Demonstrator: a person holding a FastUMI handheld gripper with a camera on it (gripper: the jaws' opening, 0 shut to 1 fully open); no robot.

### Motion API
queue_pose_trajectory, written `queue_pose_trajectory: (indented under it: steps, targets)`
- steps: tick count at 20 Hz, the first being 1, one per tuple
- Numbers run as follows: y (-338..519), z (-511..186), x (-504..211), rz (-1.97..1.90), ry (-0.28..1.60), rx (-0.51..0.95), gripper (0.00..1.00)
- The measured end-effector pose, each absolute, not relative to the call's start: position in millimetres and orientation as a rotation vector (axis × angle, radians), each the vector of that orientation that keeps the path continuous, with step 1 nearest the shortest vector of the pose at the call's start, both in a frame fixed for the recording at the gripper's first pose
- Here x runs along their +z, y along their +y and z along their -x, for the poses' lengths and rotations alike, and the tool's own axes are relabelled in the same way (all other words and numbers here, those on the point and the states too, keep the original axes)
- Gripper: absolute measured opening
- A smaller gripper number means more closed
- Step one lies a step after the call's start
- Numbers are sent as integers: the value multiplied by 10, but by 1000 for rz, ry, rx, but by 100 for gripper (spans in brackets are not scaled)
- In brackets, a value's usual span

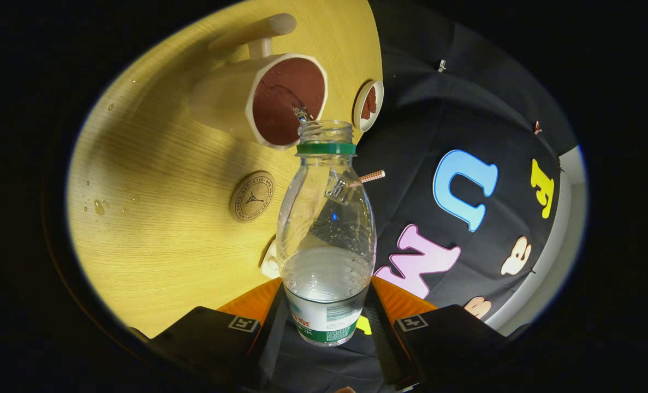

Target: Take the bottle from table, then pour the juice into the cup, finally place the bottle on the coaster

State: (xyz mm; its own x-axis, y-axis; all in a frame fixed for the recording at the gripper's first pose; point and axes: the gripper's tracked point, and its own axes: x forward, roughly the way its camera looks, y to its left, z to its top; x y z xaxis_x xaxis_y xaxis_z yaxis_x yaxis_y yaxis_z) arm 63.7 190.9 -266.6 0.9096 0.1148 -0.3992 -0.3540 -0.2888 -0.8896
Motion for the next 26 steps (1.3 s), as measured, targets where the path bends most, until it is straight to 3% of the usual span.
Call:
queue_pose_trajectory:
  steps: [26]
  targets:
    - [2245, -821, -2475, 2083, -40, 512, 76]
